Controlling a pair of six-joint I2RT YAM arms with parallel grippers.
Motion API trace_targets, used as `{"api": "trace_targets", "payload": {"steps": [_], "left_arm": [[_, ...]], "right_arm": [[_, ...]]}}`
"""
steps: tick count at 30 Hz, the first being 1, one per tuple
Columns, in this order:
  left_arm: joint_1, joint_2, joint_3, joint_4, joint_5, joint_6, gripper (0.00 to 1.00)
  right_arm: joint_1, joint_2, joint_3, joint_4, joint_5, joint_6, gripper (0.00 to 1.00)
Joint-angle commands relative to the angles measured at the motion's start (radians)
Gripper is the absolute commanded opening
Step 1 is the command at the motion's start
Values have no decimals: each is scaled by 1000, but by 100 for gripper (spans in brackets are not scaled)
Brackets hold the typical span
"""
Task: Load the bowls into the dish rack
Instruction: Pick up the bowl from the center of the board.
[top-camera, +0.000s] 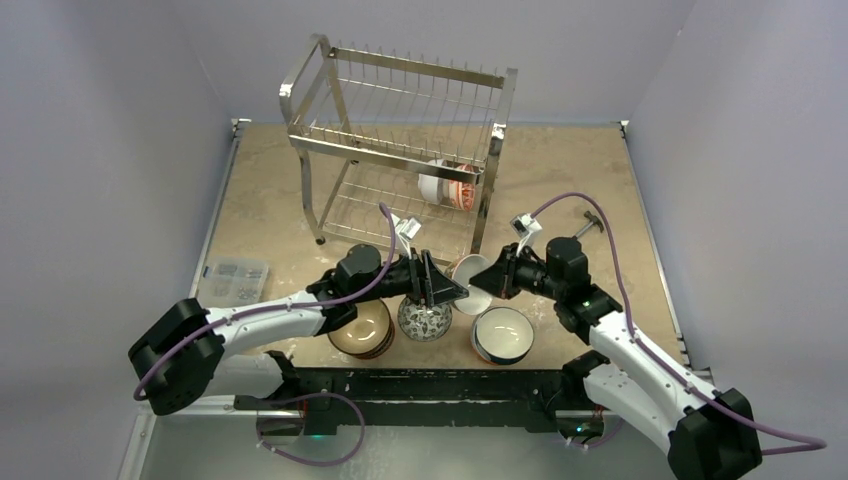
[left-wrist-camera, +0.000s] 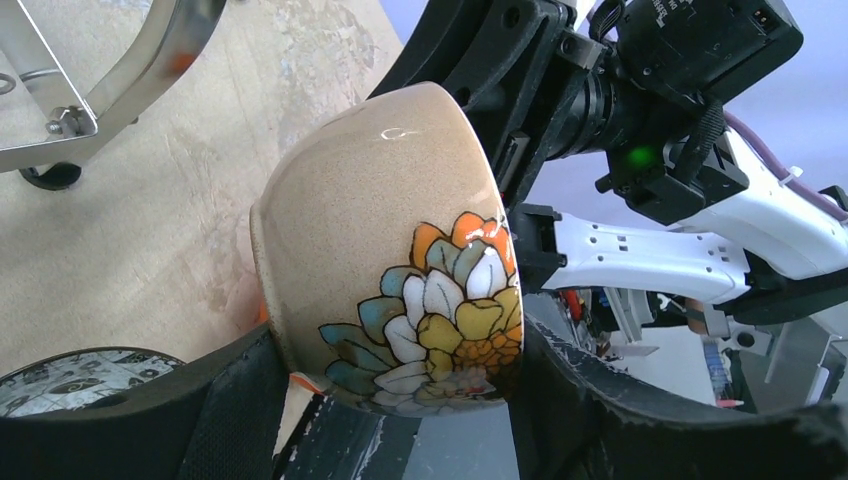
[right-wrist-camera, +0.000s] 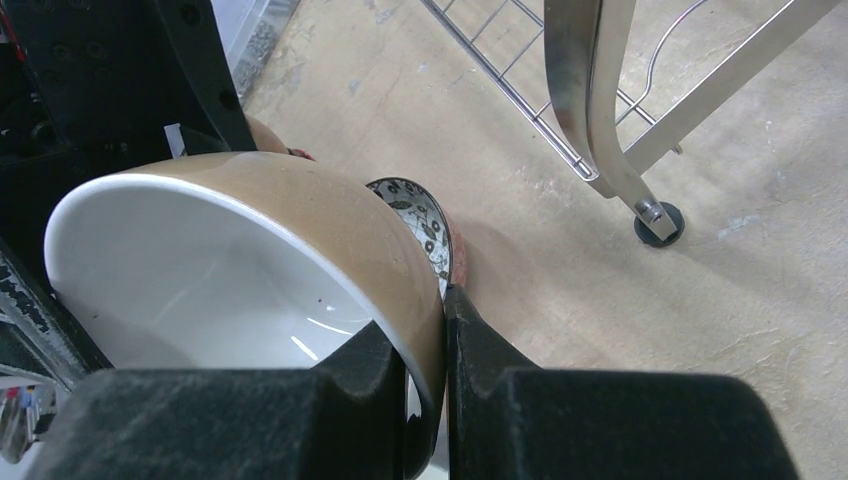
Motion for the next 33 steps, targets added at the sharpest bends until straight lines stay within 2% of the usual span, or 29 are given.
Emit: {"api": "trace_targets", "payload": {"steps": [1,5,13,15,21,24,33], "left_arm": [[-14,5,12,128,52,-70,22],[-9,23,11,127,58,-87,0],[51,2,-27,110,48,-114,0],[71,-16,-41,99,44,-118,0],[147,-113,-89,16,31,-118,0],[183,-179,-111,-55,12,-112,0],[204,-336,-117,-218,-48,-78,0]], "right_arm": [[13,-5,48,127,-69,25,18],[13,-1,49,115,-73,24,41],[13,8,67,99,-14,30,85],[13,14,75,96,30,37,92],[6,51,116,55,190,72,93],[-3,90,146,67,212,82,91],[-6,249,227,91,295,-29,71]]}}
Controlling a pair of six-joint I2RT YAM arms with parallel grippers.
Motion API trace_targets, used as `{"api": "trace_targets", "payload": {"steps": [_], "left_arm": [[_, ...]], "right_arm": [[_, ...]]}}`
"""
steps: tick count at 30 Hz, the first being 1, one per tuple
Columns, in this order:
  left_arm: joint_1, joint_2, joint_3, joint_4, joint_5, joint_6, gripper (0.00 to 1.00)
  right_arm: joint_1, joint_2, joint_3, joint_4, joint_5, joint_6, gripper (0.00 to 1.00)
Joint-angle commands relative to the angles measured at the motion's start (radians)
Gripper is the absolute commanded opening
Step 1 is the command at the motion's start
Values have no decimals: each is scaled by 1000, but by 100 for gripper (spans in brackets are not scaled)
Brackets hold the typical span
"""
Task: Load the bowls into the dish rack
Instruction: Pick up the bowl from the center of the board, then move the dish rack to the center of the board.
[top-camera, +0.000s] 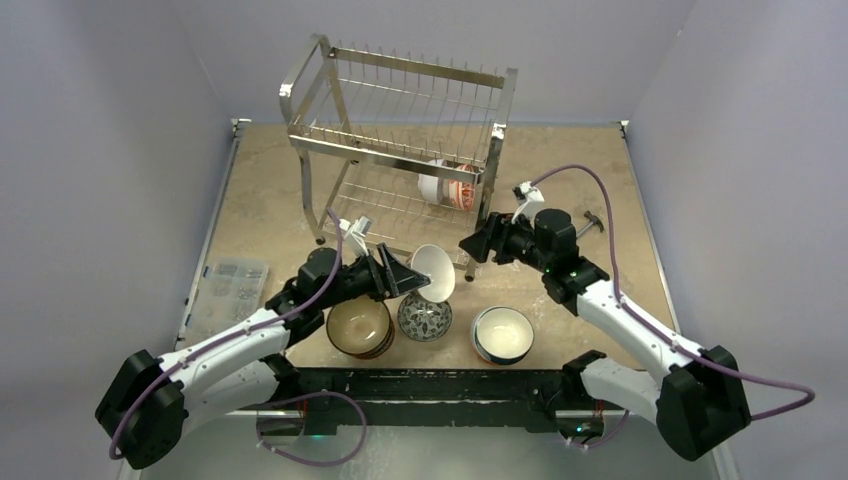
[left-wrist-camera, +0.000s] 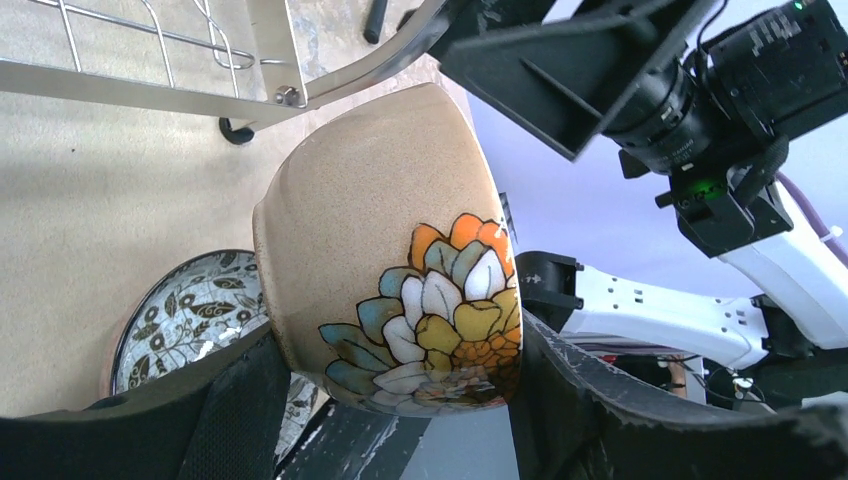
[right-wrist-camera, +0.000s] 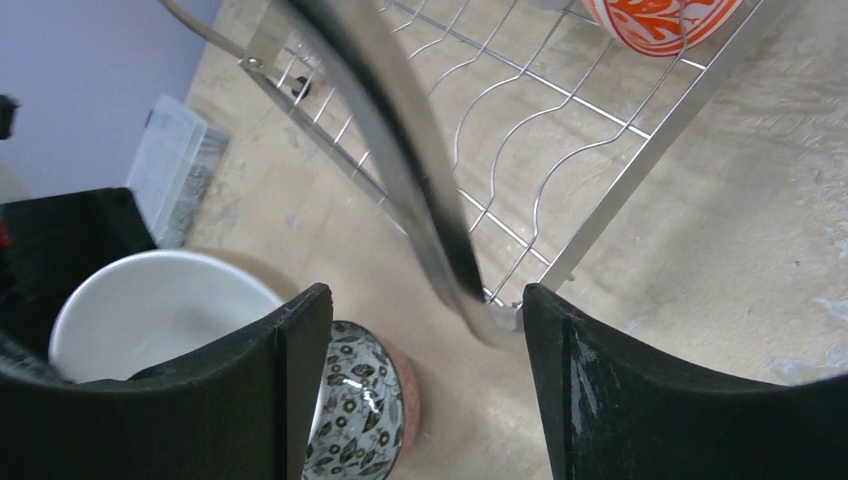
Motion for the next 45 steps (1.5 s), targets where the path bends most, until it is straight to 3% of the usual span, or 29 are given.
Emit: {"api": "trace_targets", "payload": {"steps": [1,4,9,13,21,39,45], "left_arm": [[8,-61,18,-3,-26,20,0],[8,-68,16,-26,-34,19,0],[8,-69,17,-32,-37,21,0],[8,-64,22,-32,-49,30,0],[12,-62,60,-74,-77,82,0],[16,-136,71,-155,-190,136,0],[18,-157,69,-170,-222,153,0]], "right_arm": [[-3,60,57,44,65,-91,68],[-2,78,45,88,58,-115,59],[-2,79,41,87,78,-142,20],[-3,38,22,57,104,-153,1],[-3,-97,-35,-21,102,-157,0],[-20,-221,-42,-202,274,-91,0],[-20,-253,-44,-219,325,-82,34]]}}
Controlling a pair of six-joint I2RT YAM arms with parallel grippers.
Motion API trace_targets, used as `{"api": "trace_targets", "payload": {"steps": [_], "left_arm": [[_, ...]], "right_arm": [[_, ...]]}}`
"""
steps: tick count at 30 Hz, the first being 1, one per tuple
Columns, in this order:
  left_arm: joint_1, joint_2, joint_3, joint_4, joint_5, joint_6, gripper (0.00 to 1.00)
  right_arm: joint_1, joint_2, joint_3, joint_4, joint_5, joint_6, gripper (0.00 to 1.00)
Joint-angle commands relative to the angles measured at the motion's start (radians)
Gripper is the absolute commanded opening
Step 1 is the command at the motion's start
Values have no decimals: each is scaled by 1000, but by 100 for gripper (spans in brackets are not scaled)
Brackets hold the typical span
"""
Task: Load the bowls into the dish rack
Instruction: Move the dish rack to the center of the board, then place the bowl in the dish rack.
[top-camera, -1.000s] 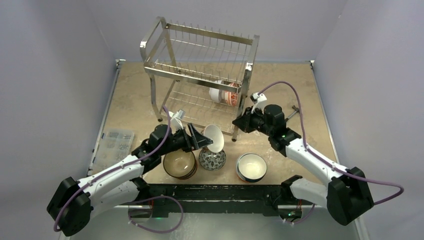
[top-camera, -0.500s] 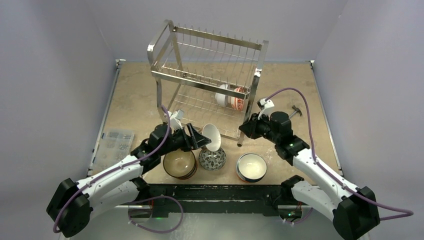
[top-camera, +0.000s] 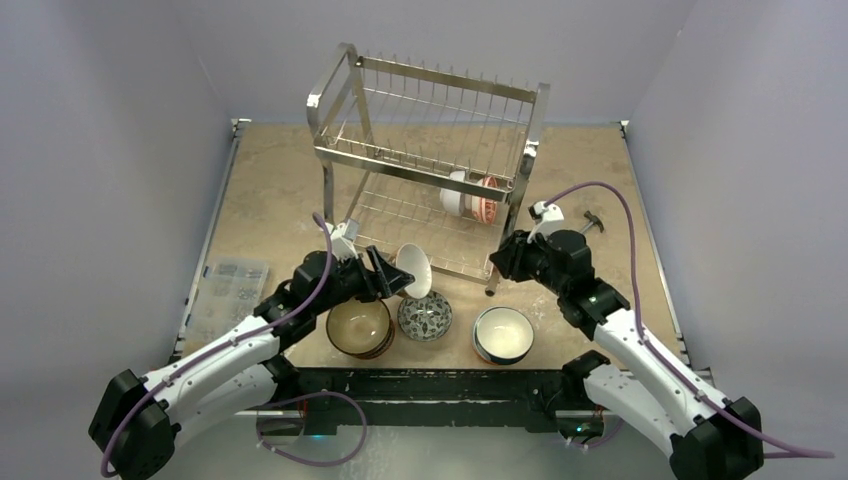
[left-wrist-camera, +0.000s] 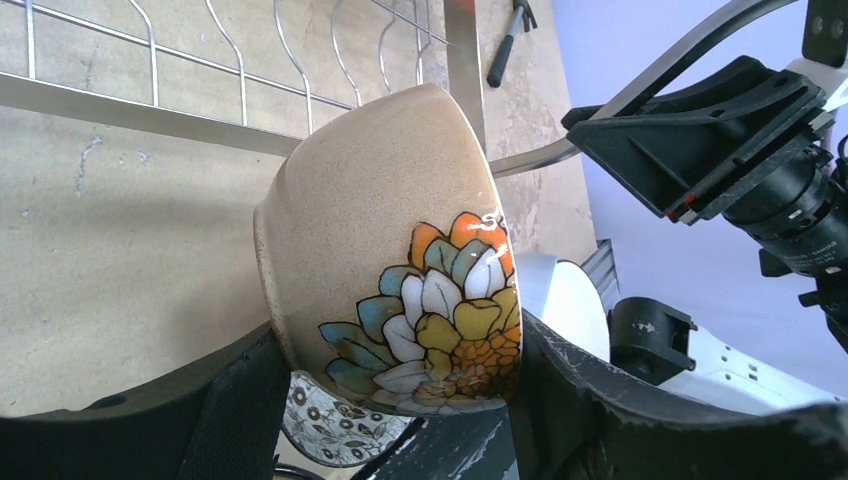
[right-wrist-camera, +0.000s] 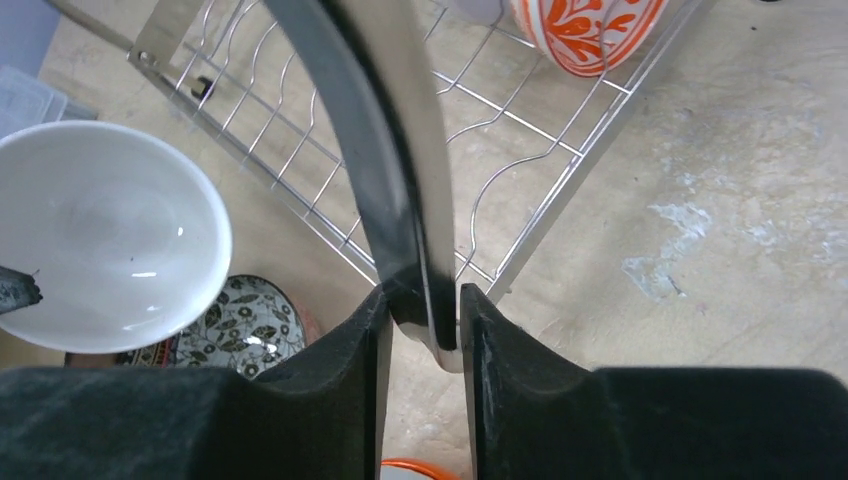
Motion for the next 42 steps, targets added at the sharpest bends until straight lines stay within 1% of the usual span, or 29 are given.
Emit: {"api": "trace_targets", "payload": {"steps": [1,2,5,6,11,16,19,29,37,42], "left_arm": [[5,-40,61,78,-35,30,0],[6,-42,60,78,-40,30,0],[6,-45,55,78,-59,31,0],[5,-46,52,79,-66,30,0],[5,-49,35,110,-87,15,0],[5,-40,25,179,-111,21,0],[5,-24,32,204,-131,32,0],[5,79,36,394,-149,146,0],[6,147,75,492,-230,321,0],[5,212,91,567,-248,415,0]], "right_arm": [[-23,-41,21,-3,139,72,38],[-23,-42,21,-2,133,72,44],[-23,-48,21,7,112,65,54],[-23,-53,19,13,84,64,55],[-23,-73,14,18,58,62,67],[-23,-73,13,18,32,56,74],[-23,-77,10,18,20,51,75],[-23,-72,-6,46,10,41,75],[-23,-67,-11,55,2,33,75],[-23,-66,-9,60,-21,24,75]]}}
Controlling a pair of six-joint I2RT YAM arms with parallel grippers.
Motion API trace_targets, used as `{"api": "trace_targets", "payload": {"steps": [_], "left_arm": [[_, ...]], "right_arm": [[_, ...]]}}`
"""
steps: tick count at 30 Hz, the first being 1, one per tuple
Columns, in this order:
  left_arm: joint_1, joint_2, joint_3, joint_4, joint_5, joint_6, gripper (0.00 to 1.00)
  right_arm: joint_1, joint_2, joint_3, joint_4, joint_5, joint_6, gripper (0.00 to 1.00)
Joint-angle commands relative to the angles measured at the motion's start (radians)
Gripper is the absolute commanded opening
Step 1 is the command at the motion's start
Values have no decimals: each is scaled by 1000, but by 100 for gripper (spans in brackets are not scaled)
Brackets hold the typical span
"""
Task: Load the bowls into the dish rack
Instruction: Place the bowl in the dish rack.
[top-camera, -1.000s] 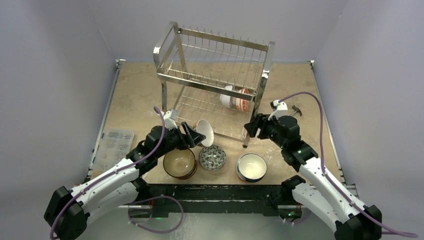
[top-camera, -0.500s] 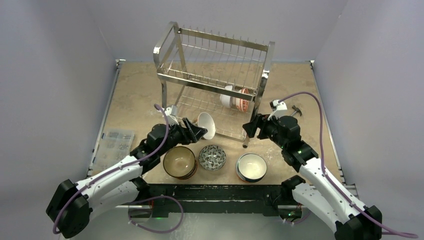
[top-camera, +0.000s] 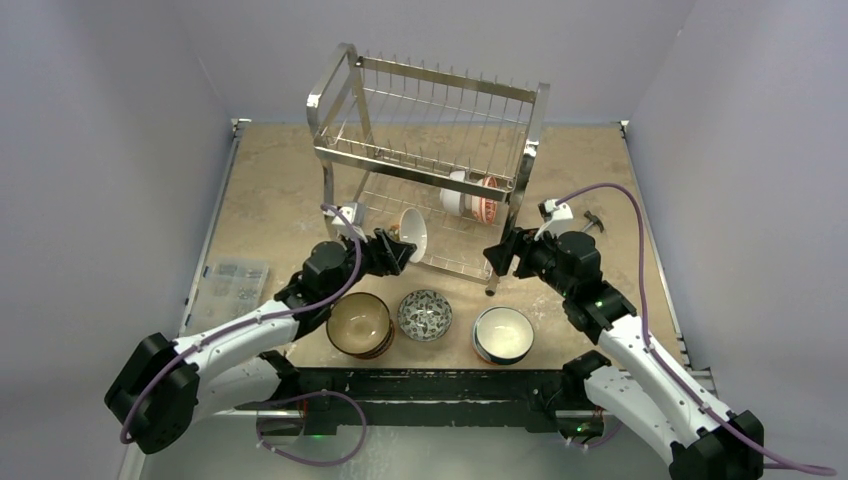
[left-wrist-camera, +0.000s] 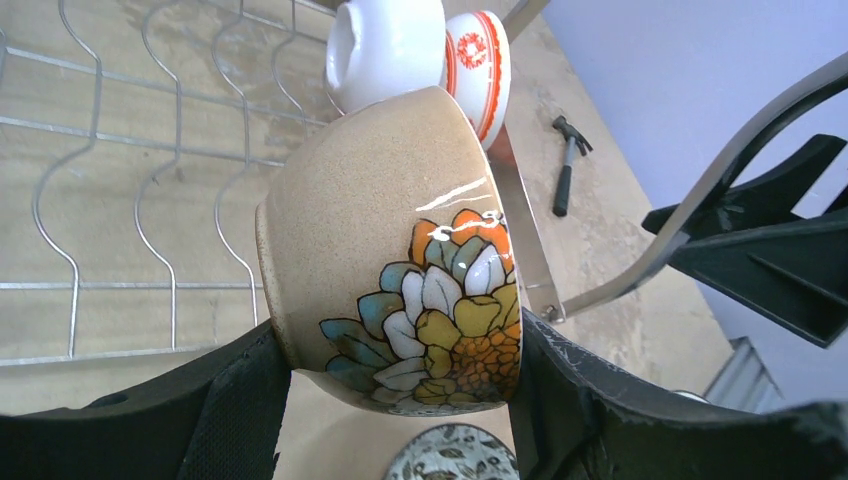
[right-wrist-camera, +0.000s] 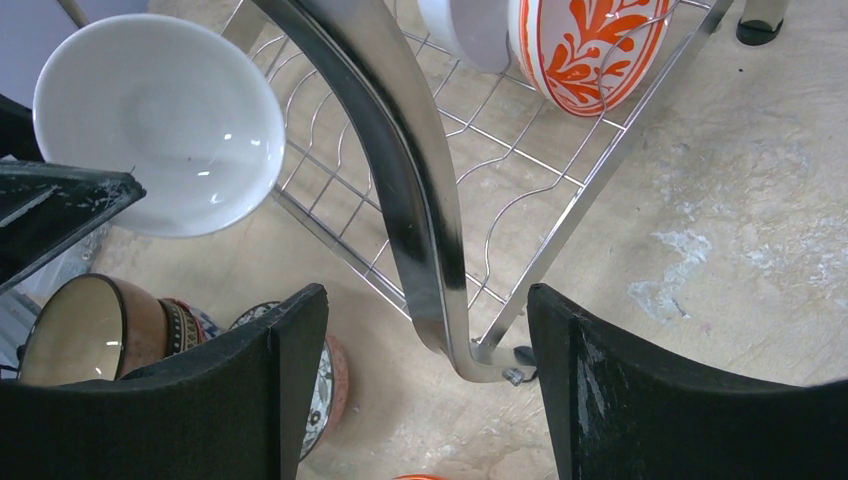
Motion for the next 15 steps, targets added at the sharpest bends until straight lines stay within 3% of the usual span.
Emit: {"api": "trace_targets", "payload": {"steps": [1,15], "left_arm": [[7,39,86,221,-36,136,0],[40,317,213,335,-30,285,0]], "right_arm": [[-4,-5,-8,40,-36,-28,75],[-4,-3,-10,47,-57,-39,76]]}}
